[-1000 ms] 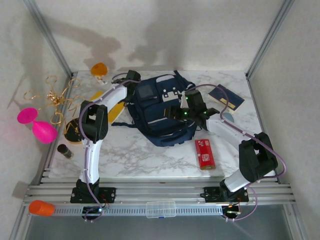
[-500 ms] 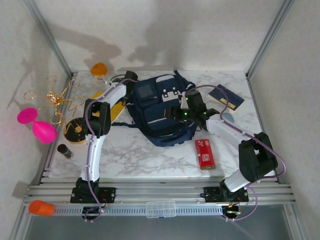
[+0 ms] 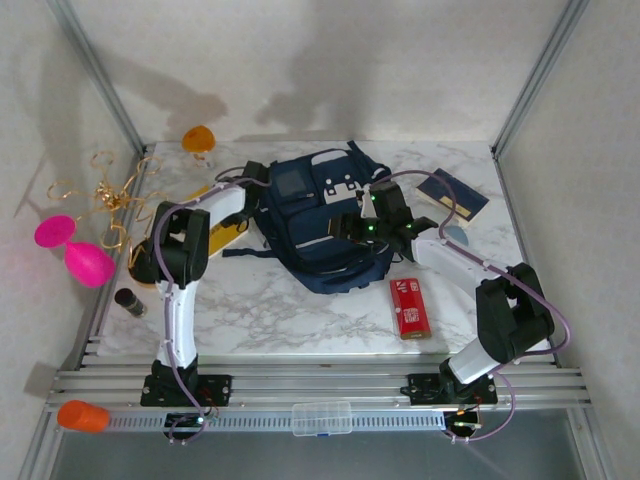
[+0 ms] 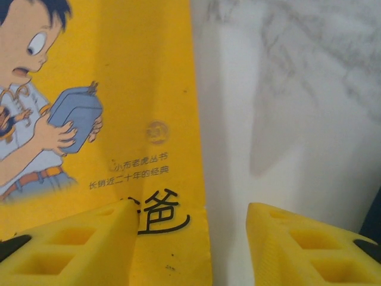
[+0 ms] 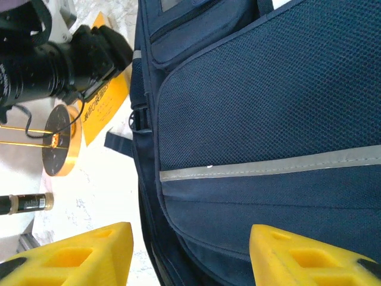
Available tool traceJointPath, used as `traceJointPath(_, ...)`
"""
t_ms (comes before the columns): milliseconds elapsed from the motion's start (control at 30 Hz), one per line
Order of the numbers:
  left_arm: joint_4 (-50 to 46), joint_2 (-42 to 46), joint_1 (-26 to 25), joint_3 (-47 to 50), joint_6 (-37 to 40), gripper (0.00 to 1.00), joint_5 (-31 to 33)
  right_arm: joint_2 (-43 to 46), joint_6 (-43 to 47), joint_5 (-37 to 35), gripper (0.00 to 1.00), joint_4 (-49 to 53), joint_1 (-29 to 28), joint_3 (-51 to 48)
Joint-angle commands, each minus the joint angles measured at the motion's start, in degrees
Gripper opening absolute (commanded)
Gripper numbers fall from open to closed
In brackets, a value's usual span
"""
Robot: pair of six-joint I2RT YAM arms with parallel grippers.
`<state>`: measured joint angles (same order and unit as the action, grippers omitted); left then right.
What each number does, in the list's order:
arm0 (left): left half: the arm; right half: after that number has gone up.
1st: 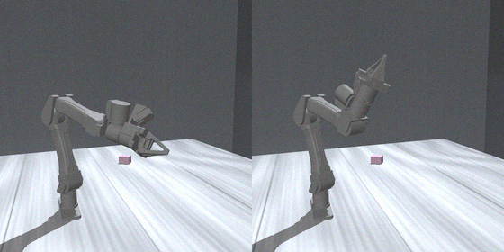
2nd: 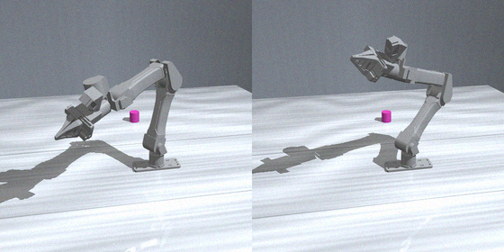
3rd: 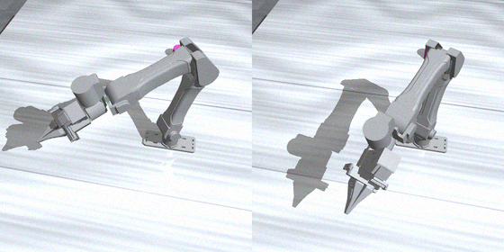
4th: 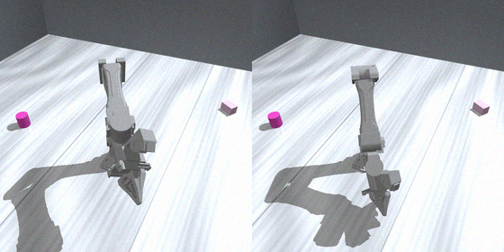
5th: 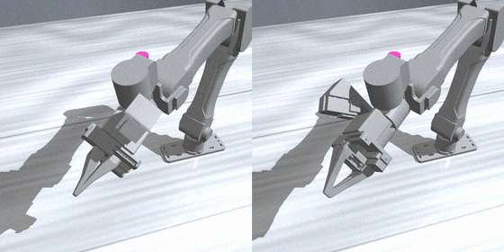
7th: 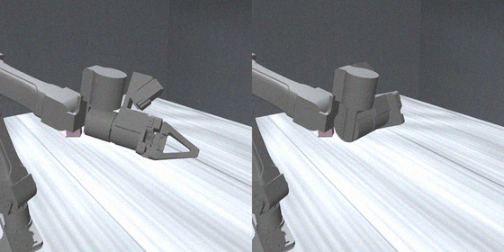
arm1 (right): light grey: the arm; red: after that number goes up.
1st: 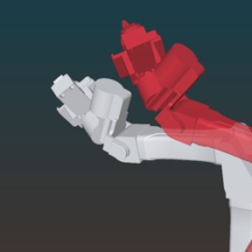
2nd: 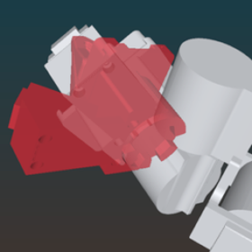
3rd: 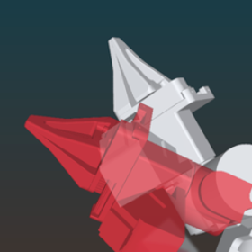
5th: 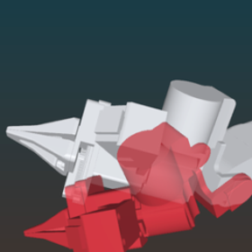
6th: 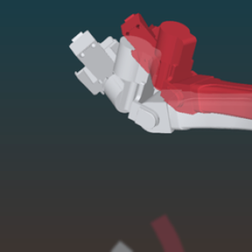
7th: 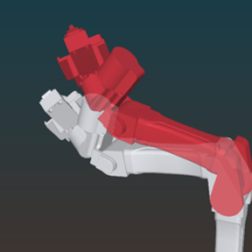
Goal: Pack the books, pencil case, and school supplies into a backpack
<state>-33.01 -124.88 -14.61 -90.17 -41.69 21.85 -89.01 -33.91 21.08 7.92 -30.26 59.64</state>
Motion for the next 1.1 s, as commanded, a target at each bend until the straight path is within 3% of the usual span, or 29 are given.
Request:
traceJointPath(0,-1.02,2.89,-2.52,6.52,-0.12,0.46,-6.67,-0.20,-0.38,0.22,0.54,-1.16,-0.34,-0.37)
traceJointPath(133,-0.93,8.17,-5.55,12.52,-0.78,0.45,-3.59,0.15,0.07,-0.26,0.54,-0.51,-0.33,-0.57)
traceJointPath(333,-5.75,9.10,-6.56,12.58,1.34,0.54,0.05,-0.02,-0.19,0.05,0.54,-0.94,-0.34,-0.41)
traceJointPath(433,-6.29,9.58,-7.14,14.00,4.24,0.55,-2.08,0.24,-0.10,-0.13,0.54,-0.85,-0.38,-0.42)
traceJointPath(533,-8.98,10.08,-8.64,14.85,5.43,0.53,0.25,0.20,-0.05,-0.03,0.54,-0.72,-0.33,-0.42)
traceJointPath(600,-7.72,10.27,-8.94,16.26,7.63,0.51,-3.45,-0.07,-0.23,0.10,0.54,-0.87,-0.35,-0.39)
traceJointPath(800,-7.18,10.86,-7.94,17.66,8.31,0.41,-2.97,-0.16,-0.58,0.60,0.54,-0.83,-0.35,0.13)
traceJointPath(1067,-7.16,13.31,-6.92,16.09,9.76,0.15,-5.20,0.59,-1.05,0.60,0.54,-1.25,-0.37,-0.61)
